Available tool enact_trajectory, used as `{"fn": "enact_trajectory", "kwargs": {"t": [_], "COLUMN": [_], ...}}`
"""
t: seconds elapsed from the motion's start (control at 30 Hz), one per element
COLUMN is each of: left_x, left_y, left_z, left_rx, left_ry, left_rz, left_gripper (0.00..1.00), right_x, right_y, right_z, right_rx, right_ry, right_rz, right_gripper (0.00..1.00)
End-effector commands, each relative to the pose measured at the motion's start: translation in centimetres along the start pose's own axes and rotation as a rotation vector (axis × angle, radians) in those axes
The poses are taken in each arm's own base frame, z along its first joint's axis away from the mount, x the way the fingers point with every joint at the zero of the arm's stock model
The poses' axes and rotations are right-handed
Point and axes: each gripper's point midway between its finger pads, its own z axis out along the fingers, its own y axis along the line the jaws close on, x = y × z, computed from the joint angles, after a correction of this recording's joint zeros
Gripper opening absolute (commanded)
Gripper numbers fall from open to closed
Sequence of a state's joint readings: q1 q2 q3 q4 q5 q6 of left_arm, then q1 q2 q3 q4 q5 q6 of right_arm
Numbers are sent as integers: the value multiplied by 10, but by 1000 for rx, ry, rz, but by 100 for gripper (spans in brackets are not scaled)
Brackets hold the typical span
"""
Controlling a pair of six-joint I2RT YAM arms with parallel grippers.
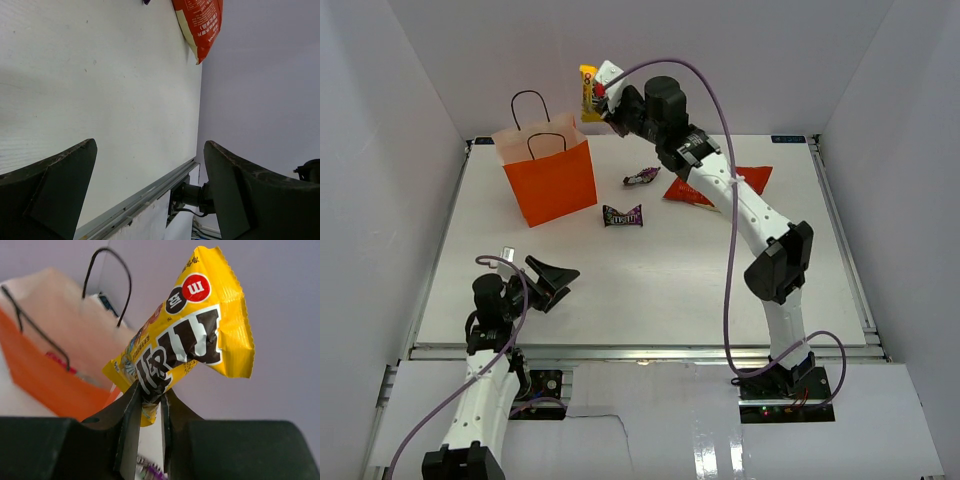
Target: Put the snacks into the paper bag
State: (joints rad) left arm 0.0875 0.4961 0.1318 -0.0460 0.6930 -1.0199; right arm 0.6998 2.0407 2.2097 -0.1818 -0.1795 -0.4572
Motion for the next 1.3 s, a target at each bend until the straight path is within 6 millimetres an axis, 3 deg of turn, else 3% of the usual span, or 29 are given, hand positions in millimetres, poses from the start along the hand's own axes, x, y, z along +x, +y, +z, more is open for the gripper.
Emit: {"fn": "enact_trajectory", "kwargs": {"t": [0.0,0.07,0.17,0.2,0.23,0.57,0.7,0.73,0.9,1.03,1.17,1.27], "left_x": [-3,-2,-1,-1,-1,-4,-6,-7,-13,-15,4,17], "left_y": [-17,-18,-20,-20,-22,-26,-31,-33,-40,-46,-60,-54], "left_z": [0,-1,-2,-2,-2,1,0,0,3,9,32,57], "left_rx": [53,60,70,72,79,97,111,112,112,102,83,14], "left_ry": [19,21,21,22,23,31,23,20,10,4,88,149], "left_rz": [62,69,74,76,82,98,95,94,86,99,176,261], "left_gripper": [98,98,98,98,98,98,98,98,98,98,98,98], "right_x": [-32,-34,-54,-48,-57,-39,-34,-33,-31,-37,-60,-56], "right_y": [-23,-19,-1,4,2,22,26,26,22,19,-1,-14], "right_z": [25,32,45,53,53,75,79,79,74,68,46,21], "right_rx": [162,199,208,208,230,194,187,192,191,197,212,178], "right_ry": [-139,-173,-257,-256,-292,-310,-305,-303,-302,-305,-324,-266], "right_rz": [-67,-100,-123,-123,-126,-54,-35,-30,-28,-26,-2,43], "right_gripper": [8,8,8,8,8,8,31,41,57,58,59,62]}}
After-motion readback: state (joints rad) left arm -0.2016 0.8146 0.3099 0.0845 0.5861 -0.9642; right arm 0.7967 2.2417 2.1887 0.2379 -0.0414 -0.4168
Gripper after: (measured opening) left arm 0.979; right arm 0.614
